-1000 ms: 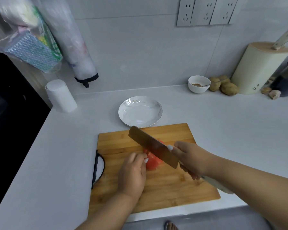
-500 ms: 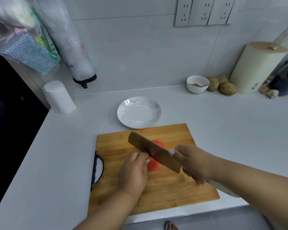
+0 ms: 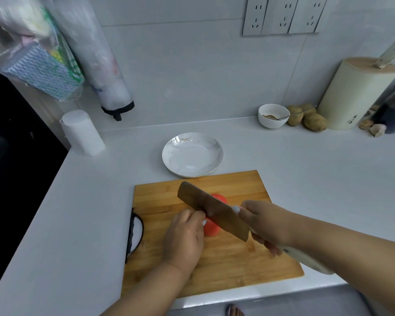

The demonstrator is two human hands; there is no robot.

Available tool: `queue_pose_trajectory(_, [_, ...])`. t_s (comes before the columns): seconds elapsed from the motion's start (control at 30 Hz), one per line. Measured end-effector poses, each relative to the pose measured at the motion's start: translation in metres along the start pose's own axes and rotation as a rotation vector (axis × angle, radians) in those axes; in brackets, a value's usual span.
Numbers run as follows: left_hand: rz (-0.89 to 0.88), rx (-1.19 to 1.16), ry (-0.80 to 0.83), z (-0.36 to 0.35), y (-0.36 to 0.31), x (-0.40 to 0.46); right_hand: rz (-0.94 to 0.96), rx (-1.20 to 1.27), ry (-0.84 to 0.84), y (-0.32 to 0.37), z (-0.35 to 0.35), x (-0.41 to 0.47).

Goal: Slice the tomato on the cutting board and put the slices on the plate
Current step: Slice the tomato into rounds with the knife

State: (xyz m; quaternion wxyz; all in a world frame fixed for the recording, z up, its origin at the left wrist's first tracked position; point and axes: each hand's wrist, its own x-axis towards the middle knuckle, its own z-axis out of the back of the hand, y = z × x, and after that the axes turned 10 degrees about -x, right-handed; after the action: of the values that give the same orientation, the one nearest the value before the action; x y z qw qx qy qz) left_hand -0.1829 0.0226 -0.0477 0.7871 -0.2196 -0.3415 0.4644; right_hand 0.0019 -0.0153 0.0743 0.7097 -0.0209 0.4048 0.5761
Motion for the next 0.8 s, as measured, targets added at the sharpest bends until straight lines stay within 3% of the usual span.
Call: queue_pose_trajectory(0.8, [-0.014, -0.027, -0.03, -0.002, 0.006, -0.002, 0.031, 0.012, 0.003, 0.013, -0.017, 0.034])
